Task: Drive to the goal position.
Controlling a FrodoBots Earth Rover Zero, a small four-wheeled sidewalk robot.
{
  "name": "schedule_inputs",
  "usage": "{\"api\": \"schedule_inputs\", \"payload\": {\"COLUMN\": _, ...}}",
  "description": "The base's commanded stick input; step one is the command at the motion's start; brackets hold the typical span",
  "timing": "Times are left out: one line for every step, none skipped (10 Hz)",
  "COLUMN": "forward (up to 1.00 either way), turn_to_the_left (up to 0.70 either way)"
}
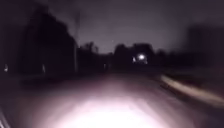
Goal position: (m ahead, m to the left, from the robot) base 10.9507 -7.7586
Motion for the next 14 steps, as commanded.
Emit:
{"api": "schedule_inputs", "payload": {"forward": 0.7, "turn_to_the_left": 0.0}}
{"api": "schedule_inputs", "payload": {"forward": 0.7, "turn_to_the_left": 0.0}}
{"api": "schedule_inputs", "payload": {"forward": 0.7, "turn_to_the_left": 0.0}}
{"api": "schedule_inputs", "payload": {"forward": 0.7, "turn_to_the_left": 0.0}}
{"api": "schedule_inputs", "payload": {"forward": 0.7, "turn_to_the_left": 0.0}}
{"api": "schedule_inputs", "payload": {"forward": 0.7, "turn_to_the_left": 0.0}}
{"api": "schedule_inputs", "payload": {"forward": 0.7, "turn_to_the_left": 0.0}}
{"api": "schedule_inputs", "payload": {"forward": 0.7, "turn_to_the_left": 0.0}}
{"api": "schedule_inputs", "payload": {"forward": 0.7, "turn_to_the_left": 0.0}}
{"api": "schedule_inputs", "payload": {"forward": 0.7, "turn_to_the_left": 0.0}}
{"api": "schedule_inputs", "payload": {"forward": 0.7, "turn_to_the_left": 0.0}}
{"api": "schedule_inputs", "payload": {"forward": 0.7, "turn_to_the_left": 0.0}}
{"api": "schedule_inputs", "payload": {"forward": 0.7, "turn_to_the_left": 0.0}}
{"api": "schedule_inputs", "payload": {"forward": 0.7, "turn_to_the_left": 0.0}}
